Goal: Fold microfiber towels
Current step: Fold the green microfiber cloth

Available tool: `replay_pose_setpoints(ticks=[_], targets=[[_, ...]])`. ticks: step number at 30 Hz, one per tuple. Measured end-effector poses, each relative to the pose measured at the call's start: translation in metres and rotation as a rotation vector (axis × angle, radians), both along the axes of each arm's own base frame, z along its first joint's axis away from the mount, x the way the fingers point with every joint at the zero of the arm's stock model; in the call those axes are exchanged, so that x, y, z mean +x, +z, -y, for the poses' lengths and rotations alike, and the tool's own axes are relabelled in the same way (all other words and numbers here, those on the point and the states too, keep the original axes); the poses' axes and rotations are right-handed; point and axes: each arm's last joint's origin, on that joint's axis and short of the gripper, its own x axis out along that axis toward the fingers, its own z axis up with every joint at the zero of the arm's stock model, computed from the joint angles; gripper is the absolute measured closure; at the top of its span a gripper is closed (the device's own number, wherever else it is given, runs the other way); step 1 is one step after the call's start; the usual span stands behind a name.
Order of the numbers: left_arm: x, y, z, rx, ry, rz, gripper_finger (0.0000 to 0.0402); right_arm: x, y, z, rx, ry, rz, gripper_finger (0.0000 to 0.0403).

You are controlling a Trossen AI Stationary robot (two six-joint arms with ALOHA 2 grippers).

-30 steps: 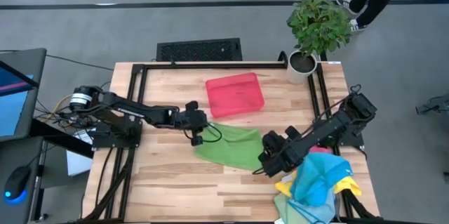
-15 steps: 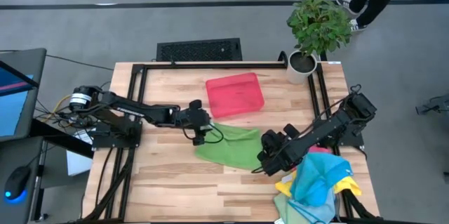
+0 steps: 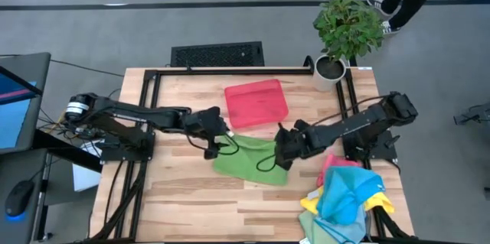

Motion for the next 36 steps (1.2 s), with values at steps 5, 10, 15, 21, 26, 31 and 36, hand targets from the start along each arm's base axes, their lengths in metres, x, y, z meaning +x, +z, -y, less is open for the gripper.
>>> replay_pose_setpoints(ticks=[5, 10, 15, 21, 26, 31, 36], targets=[[-0.002, -0.008, 0.013, -0.031, -0.055, -0.01, 0.0132, -0.013, -0.019, 0.021, 0.118, -0.014, 0.03, 0.0197], [0.0, -0.034, 0.019, -0.05, -0.038, -0.01, 0.0132, -0.018, -0.023, 0.029, 0.152, -0.04, 0.093, 0.0195], [-0.001, -0.06, 0.02, -0.084, -0.017, -0.027, 0.0132, -0.02, -0.041, 0.034, 0.199, -0.041, 0.109, 0.0195], [0.001, -0.066, 0.02, -0.091, 0.004, -0.038, 0.0132, -0.011, -0.044, 0.037, 0.193, -0.025, 0.142, 0.0215], [0.001, -0.067, 0.023, -0.099, 0.002, -0.04, 0.0132, -0.012, -0.05, 0.038, 0.189, -0.026, 0.112, 0.0284], [0.001, -0.066, 0.025, -0.101, 0.001, -0.031, 0.0132, -0.01, -0.05, 0.038, 0.188, -0.03, 0.117, 0.0377], [0.001, -0.066, 0.026, -0.123, 0.02, -0.032, 0.0132, -0.008, -0.038, 0.036, 0.193, -0.027, 0.164, 0.0377]])
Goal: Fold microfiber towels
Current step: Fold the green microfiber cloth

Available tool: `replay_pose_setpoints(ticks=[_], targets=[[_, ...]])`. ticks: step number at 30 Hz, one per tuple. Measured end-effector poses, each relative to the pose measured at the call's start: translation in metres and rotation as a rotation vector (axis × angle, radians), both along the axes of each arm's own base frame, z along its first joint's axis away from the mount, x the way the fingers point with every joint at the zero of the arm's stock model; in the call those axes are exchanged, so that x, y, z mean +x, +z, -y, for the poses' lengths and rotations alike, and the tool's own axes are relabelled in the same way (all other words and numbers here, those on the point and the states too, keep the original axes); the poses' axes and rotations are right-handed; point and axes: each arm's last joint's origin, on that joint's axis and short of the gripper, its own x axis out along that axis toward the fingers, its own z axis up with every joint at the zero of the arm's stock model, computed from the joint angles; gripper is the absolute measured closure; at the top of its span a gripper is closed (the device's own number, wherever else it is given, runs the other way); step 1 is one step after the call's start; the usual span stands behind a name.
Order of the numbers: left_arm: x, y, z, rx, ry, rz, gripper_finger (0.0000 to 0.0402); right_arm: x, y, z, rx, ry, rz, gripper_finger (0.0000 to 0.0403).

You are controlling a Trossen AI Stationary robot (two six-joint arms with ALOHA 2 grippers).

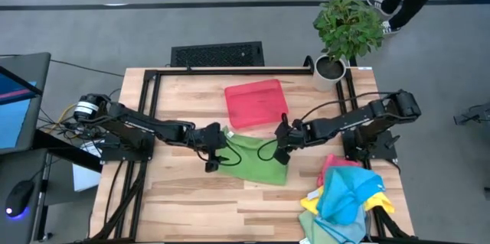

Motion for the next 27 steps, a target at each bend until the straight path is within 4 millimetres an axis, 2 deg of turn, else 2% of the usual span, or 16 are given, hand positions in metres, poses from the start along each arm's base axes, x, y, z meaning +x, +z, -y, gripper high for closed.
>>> replay_pose_setpoints(ticks=[5, 9, 14, 20, 24, 27], targets=[[-0.001, 0.0, 0.004, -0.009, -0.016, 0.0, 0.0132, -0.009, 0.015, -0.008, -0.001, -0.023, 0.002, 0.0387], [-0.001, 0.0, 0.007, -0.01, -0.025, 0.002, 0.0132, -0.019, 0.019, -0.015, 0.035, -0.1, -0.026, 0.0391], [-0.001, 0.001, 0.009, -0.01, -0.032, 0.007, 0.0132, -0.022, 0.01, -0.03, 0.009, -0.109, -0.067, 0.0363], [0.0, 0.001, 0.009, -0.012, -0.032, 0.015, 0.0132, -0.02, 0.001, -0.032, -0.013, -0.125, -0.093, 0.0345], [0.0, 0.002, 0.01, -0.015, -0.033, 0.024, 0.0132, -0.021, 0.004, -0.028, -0.031, -0.111, -0.093, 0.0326], [0.0, 0.002, 0.013, -0.01, -0.044, 0.026, 0.0132, -0.027, 0.015, -0.025, -0.036, -0.12, -0.105, 0.0305]])
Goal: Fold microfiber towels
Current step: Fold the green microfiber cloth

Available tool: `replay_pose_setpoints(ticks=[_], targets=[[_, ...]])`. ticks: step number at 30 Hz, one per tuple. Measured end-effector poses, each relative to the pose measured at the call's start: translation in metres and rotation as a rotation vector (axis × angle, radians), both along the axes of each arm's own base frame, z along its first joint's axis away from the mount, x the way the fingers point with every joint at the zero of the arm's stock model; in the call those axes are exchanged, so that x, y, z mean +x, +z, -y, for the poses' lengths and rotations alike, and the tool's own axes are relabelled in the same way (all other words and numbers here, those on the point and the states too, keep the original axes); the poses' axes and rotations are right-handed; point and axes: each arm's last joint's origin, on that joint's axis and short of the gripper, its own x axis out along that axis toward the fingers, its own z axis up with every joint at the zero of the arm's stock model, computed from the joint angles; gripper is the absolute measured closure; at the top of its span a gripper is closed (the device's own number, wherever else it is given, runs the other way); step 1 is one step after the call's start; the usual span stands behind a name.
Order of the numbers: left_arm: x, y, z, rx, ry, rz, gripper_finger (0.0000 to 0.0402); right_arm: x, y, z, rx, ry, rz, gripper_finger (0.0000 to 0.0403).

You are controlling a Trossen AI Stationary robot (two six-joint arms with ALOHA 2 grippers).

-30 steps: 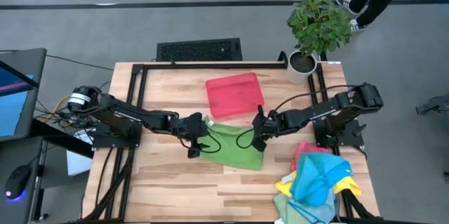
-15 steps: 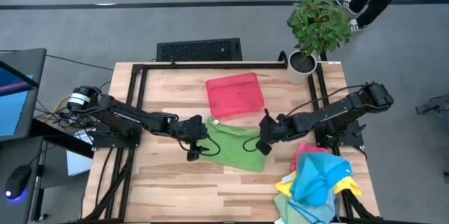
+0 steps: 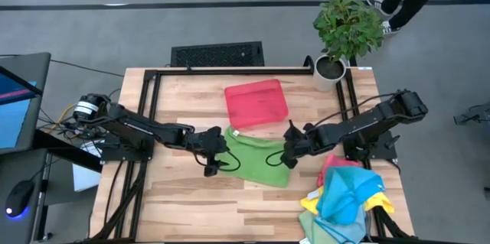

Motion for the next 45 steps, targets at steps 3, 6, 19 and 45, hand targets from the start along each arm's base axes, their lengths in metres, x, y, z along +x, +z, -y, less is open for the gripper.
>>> replay_pose_setpoints(ticks=[3, 6, 19, 45], targets=[[0.0, 0.0, 0.001, 0.007, -0.008, 0.008, 0.0132, -0.005, 0.013, 0.002, -0.006, 0.0, 0.027, 0.0281], [0.0, 0.0, 0.001, 0.012, -0.012, 0.009, 0.0132, -0.008, 0.023, 0.003, -0.012, -0.007, 0.082, 0.026], [-0.018, -0.029, -0.004, -0.036, 0.019, 0.147, 0.0132, 0.047, 0.002, 0.03, -0.054, 0.235, 0.261, 0.0235], [-0.004, -0.081, 0.0, -0.097, 0.024, 0.029, 0.0132, 0.079, -0.036, 0.072, 0.046, 0.29, 0.28, 0.0307]])
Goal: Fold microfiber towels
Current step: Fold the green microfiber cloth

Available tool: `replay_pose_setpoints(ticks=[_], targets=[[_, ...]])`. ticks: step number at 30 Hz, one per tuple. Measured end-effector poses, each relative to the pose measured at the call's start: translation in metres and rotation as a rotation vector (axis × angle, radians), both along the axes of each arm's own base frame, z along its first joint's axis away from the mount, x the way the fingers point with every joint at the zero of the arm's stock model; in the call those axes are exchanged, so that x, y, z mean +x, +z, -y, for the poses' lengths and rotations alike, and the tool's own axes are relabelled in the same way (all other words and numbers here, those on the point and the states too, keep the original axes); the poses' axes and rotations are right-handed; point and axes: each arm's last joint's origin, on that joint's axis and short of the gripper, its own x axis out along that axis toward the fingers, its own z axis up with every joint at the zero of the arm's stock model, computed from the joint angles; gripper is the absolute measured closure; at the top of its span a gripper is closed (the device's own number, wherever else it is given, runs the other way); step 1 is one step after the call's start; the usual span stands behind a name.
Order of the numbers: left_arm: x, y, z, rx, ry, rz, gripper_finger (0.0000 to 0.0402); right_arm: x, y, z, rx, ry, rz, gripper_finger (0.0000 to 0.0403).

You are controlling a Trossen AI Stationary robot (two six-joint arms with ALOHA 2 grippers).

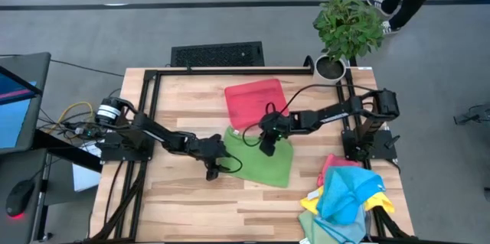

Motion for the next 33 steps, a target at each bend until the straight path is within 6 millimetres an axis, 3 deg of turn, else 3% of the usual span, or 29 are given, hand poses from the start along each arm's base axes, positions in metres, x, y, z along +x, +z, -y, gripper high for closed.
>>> replay_pose_setpoints(ticks=[6, 11, 14, 21, 26, 33], targets=[[0.0, 0.0, 0.0, -0.003, -0.001, -0.005, 0.0132, -0.003, 0.0, 0.013, 0.002, -0.052, -0.021, 0.0365], [0.0, 0.0, 0.0, -0.004, -0.001, -0.009, 0.0132, -0.008, 0.014, 0.02, -0.005, -0.07, 0.012, 0.0383], [0.0, -0.001, 0.0, -0.004, -0.001, -0.012, 0.0132, -0.012, 0.027, 0.02, -0.008, -0.07, 0.035, 0.0365], [0.0, -0.001, 0.0, -0.005, -0.001, -0.012, 0.0132, -0.033, 0.048, 0.013, 0.013, -0.089, -0.028, 0.0282], [-0.001, -0.001, 0.0, -0.007, 0.001, -0.014, 0.0132, -0.034, 0.051, -0.016, 0.021, -0.031, -0.039, 0.0248], [0.0, -0.001, 0.001, -0.046, -0.032, -0.021, 0.0132, -0.04, 0.044, -0.094, -0.032, 0.156, -0.024, 0.0243]])
